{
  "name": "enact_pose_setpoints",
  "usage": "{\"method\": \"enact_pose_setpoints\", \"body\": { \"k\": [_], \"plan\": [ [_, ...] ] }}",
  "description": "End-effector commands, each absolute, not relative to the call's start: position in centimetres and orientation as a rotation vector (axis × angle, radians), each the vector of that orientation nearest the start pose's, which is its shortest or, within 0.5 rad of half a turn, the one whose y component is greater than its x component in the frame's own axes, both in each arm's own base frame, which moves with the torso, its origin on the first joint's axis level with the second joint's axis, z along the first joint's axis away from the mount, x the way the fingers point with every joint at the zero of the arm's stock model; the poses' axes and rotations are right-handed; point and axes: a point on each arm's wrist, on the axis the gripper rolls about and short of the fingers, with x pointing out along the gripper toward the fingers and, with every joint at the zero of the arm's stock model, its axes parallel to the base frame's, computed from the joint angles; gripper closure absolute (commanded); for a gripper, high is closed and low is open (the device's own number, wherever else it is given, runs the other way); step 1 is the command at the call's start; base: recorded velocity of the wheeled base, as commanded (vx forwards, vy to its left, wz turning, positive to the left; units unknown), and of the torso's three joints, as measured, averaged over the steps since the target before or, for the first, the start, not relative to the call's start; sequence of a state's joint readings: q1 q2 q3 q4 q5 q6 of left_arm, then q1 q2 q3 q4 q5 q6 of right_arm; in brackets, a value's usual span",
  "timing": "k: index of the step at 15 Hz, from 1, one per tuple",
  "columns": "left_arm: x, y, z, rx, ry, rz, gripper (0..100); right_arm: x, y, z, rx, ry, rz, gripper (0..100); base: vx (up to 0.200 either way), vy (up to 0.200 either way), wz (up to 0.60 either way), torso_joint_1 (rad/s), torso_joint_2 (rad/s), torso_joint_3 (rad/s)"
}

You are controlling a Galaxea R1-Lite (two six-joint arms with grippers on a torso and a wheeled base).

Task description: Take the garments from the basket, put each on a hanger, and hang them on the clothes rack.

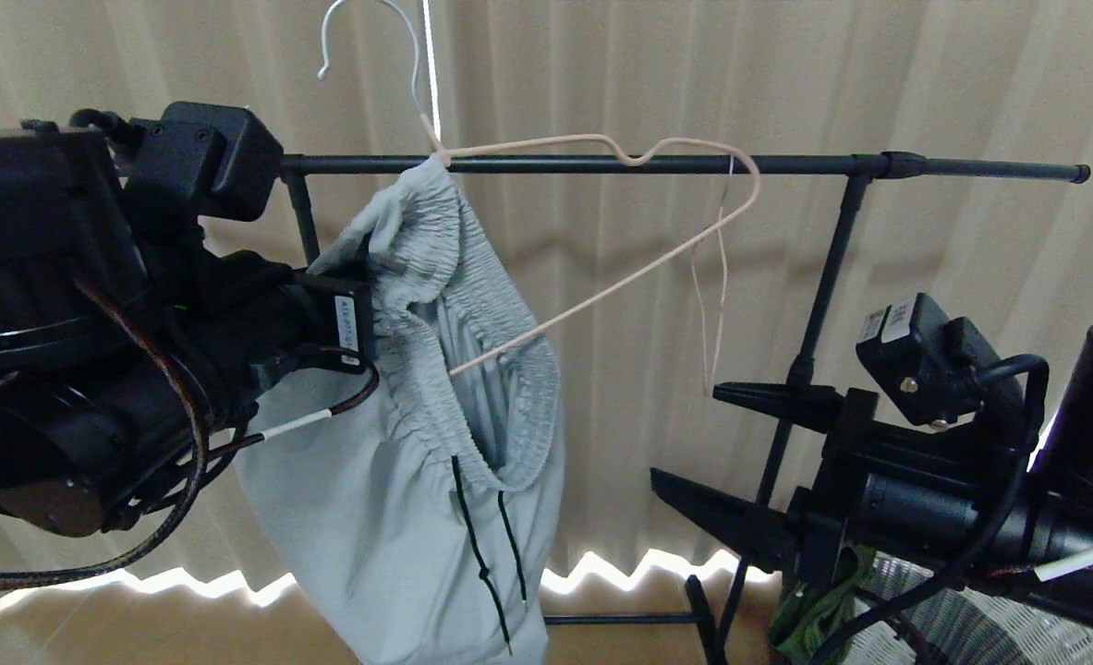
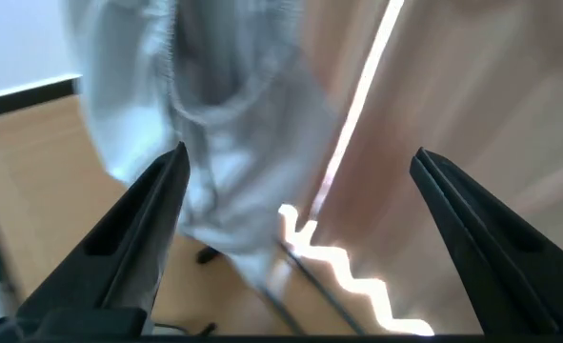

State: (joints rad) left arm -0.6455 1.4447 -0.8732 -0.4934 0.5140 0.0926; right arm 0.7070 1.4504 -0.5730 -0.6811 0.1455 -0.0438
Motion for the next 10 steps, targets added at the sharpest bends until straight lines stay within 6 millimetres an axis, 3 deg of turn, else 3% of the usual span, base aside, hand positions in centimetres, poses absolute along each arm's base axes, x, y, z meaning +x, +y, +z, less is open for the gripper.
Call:
{"method": "enact_pose_setpoints", "body": {
  "k": [1,7,10],
  "plan": [
    [19.7,-15.4,26.2,0.129,0.047,-0.196,100,17.9,16.7,19.1,-0.089,0.189,0.883,0,0.000,0.000,0.00,0.000,0.00,0.000],
    [18.0,-17.0,26.5,0.128,0.027,-0.289,100,20.6,19.1,18.2,-0.064,0.142,0.846,0,0.000,0.000,0.00,0.000,0.00,0.000],
    [17.4,-17.3,26.8,0.124,0.018,-0.314,100,21.0,19.5,17.5,-0.069,0.152,0.831,0,0.000,0.000,0.00,0.000,0.00,0.000]
  ]
}}
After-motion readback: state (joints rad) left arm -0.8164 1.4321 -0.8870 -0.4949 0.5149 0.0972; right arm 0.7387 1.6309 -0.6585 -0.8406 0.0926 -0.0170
